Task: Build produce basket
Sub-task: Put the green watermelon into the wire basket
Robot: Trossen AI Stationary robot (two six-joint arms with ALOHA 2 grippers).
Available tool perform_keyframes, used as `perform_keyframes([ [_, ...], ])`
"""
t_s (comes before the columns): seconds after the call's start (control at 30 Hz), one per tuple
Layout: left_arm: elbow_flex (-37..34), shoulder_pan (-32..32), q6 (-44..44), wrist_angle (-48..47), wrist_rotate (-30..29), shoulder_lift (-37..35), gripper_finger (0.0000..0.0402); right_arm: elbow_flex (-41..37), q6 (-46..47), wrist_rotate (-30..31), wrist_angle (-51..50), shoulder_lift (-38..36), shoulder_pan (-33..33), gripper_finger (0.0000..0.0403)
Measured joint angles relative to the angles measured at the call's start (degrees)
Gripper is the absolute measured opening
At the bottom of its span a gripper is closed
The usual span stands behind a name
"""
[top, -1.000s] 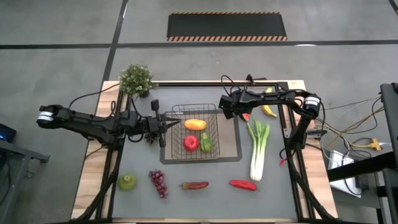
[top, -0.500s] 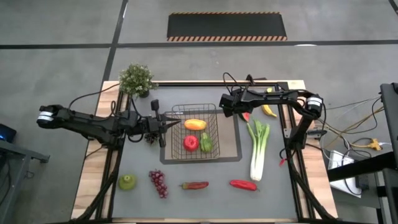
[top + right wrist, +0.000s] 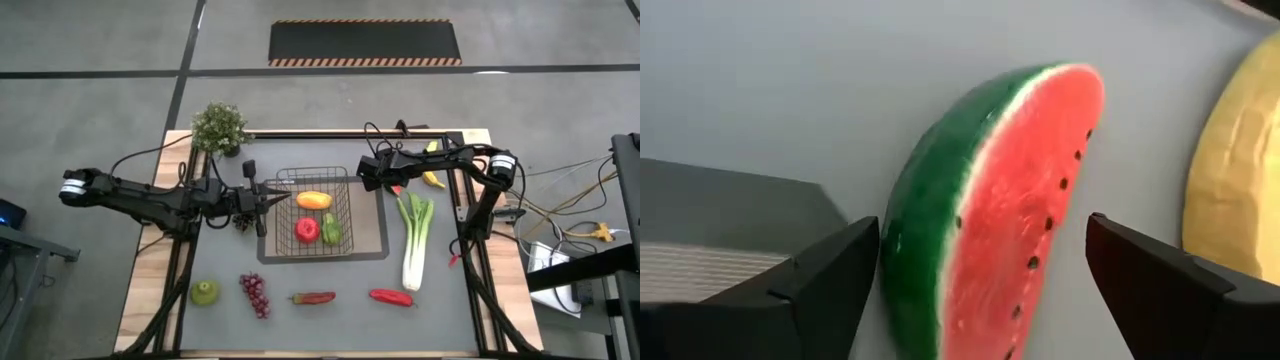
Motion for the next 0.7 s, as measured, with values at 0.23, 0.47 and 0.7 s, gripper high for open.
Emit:
perform_keyframes([
  [0.23,0.00,0.00,0.00,0.00,0.00,0.00,0.0001,-3.37,0.83,0.35,3.45,-0.05,0.04,0.0290],
  [0.47,0.00,0.00,0.00,0.00,0.00,0.00,0.0001,-4.03,-0.07,0.23,4.39,-0.13,0.06,0.0196],
  [0.7,0.00,0.00,0.00,0.01,0.00,0.00,0.0001,-3.60,-1.98,-0.07,3.84,-0.75,0.02,0.0173],
])
